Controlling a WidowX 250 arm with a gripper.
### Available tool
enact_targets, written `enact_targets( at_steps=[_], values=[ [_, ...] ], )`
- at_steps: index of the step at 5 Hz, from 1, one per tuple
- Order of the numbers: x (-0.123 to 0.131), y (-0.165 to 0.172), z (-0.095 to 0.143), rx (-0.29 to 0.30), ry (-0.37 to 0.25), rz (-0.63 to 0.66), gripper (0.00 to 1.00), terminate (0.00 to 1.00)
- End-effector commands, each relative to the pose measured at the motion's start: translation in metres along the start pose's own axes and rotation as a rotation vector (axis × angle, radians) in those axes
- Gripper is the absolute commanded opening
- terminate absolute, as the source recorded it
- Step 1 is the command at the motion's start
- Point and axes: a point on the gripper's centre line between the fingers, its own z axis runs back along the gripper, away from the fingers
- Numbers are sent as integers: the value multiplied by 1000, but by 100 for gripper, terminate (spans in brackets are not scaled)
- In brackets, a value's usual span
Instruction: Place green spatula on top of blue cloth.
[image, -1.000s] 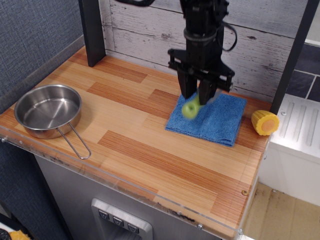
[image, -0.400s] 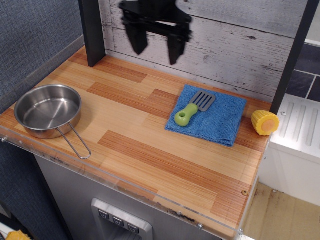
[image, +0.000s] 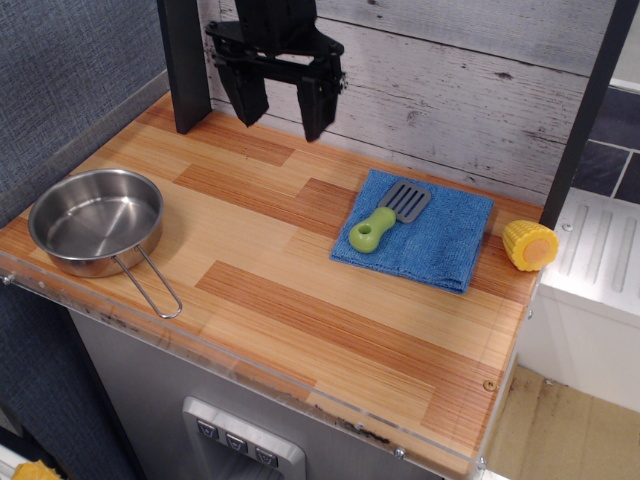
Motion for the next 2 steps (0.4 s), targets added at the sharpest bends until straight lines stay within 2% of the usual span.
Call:
enact_targets(
  at_steps=[1,2],
  values=[
    [5,0,13,37,-35,-63,100,0],
    [5,0,13,37,-35,-63,100,100]
  ],
)
